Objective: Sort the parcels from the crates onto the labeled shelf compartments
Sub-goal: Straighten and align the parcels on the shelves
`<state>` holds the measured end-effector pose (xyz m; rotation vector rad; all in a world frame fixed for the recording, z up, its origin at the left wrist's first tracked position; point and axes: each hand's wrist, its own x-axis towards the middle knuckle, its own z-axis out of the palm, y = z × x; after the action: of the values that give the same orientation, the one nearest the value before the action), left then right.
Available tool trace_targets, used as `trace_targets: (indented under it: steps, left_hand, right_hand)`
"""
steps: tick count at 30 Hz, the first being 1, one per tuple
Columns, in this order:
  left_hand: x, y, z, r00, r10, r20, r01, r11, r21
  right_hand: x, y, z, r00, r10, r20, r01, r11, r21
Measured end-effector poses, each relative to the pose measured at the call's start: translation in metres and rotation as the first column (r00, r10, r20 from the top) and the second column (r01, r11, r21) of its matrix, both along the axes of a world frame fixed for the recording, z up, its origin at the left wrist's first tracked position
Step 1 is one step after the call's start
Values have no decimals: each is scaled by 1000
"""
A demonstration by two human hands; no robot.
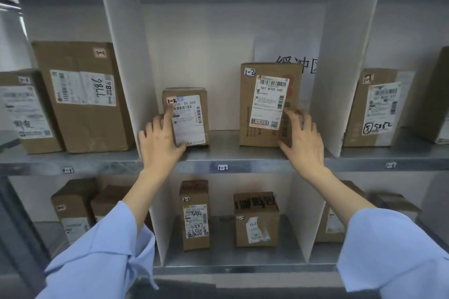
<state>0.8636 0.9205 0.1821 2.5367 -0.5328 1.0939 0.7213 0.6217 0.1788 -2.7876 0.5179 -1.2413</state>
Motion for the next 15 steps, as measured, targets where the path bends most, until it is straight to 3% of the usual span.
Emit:
trace_targets:
  steps: [15]
  left_hand:
    - [23,-1,-10,998,-50,31,50,999,-3]
  right_hand:
    - [8,0,-4,998,-69,-11,69,998,-15]
